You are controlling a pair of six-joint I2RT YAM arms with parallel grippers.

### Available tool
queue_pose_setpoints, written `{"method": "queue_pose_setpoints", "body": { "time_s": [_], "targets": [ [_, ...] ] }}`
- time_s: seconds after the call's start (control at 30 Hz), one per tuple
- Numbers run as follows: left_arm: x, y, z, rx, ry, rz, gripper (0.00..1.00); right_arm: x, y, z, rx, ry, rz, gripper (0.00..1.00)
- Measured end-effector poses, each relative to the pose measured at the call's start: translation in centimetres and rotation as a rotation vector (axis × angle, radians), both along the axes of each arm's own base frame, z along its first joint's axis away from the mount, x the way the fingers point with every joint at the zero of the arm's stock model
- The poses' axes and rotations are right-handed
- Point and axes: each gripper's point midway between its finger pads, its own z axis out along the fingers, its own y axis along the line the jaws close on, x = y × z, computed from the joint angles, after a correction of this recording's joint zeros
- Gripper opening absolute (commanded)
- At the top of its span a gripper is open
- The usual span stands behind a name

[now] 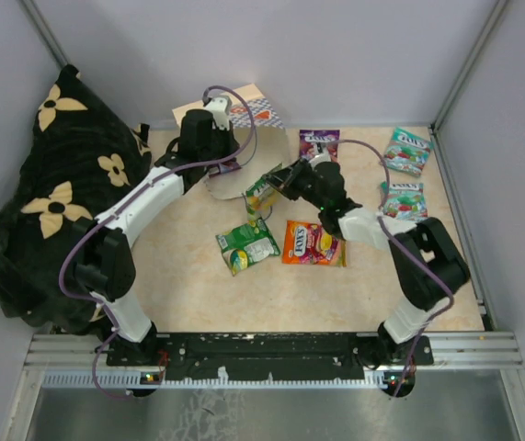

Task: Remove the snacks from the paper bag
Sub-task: Take out the snack from the paper bag, then place the snack at the center of the board.

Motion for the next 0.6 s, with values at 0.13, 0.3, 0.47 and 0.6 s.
{"method": "queue_pose_setpoints", "body": {
  "time_s": [0.13, 0.3, 0.47, 0.6],
  "targets": [
    [0.5, 0.4, 0.3, -0.004, -0.009, 0.011, 0.0, -5.2, 0.0, 4.0, -0.013, -0.163, 0.187, 0.0],
    [1.3, 0.7, 0.3, -0.007, -0.013, 0.02, 0.0, -9.4, -0.2, -0.1, -0.105, -0.147, 0.356, 0.0],
    [1.5, 0.9, 0.1, -0.009, -0.011, 0.02, 0.0, -13.0, -0.5, -5.6, -0.235, -0.023, 0.469, 0.0],
    [1.5, 0.8, 0.2, -0.011, -0.012, 0.016, 0.0, -14.9, 3.2, -2.5, -0.287, -0.104, 0.593, 0.0]
  ]
}}
